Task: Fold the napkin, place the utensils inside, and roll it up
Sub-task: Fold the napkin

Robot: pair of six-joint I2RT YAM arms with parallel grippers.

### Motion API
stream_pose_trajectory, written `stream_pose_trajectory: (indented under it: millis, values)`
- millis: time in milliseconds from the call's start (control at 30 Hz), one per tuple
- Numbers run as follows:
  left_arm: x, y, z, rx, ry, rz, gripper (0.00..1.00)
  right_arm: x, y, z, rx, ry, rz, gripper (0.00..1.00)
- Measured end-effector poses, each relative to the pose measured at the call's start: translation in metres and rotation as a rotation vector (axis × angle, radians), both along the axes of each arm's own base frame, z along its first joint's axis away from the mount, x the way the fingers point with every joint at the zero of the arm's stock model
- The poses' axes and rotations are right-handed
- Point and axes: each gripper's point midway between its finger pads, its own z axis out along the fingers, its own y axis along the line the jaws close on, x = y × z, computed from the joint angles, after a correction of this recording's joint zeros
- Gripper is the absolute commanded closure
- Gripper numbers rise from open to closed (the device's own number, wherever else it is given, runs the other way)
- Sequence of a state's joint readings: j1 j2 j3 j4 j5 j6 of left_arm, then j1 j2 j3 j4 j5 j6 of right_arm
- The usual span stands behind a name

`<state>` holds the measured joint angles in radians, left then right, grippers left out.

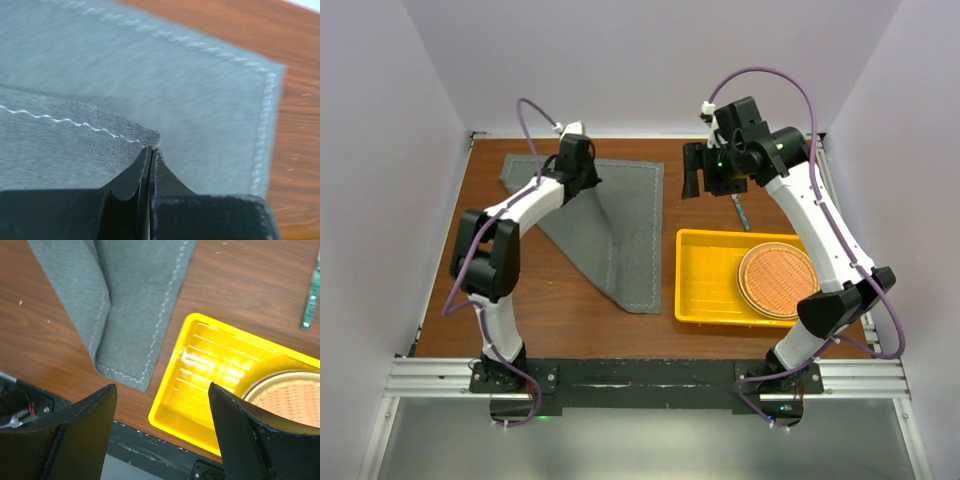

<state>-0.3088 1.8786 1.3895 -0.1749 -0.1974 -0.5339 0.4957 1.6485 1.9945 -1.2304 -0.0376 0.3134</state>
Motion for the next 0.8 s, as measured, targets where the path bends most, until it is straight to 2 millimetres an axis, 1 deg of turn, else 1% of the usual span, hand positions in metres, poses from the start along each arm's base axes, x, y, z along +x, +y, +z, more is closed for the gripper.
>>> stream_pose_trajectory:
  millis: [33,133,267,433,500,600,800]
  values:
    - [0.009,-0.012,0.003,-0.006,-0.018,-0.026,1.0,0.002,-0.006,-0.001,-0.003,0.004,-0.018,0.22]
    - [0.031,-0.036,0.012,-0.011,-0.064,-0.078,1.0,0.008,-0.02,-0.002,-0.009,0.012,-0.059,0.22]
    - [0.054,-0.064,0.021,-0.002,-0.12,-0.141,1.0,0.01,-0.029,-0.003,-0.014,0.022,-0.082,0.22]
    - [0.075,-0.095,0.023,0.05,-0.168,-0.223,1.0,0.011,-0.037,-0.005,-0.02,0.032,-0.105,0.22]
    - [0.076,-0.103,0.02,0.063,-0.173,-0.245,1.0,0.012,-0.042,-0.007,-0.028,0.036,-0.118,0.22]
    - [0.075,-0.11,0.014,0.081,-0.168,-0.276,1.0,0.013,-0.047,-0.008,-0.036,0.04,-0.132,0.22]
    - [0.078,-0.115,0.0,0.094,-0.157,-0.31,1.0,0.013,-0.051,-0.009,-0.039,0.047,-0.142,0.22]
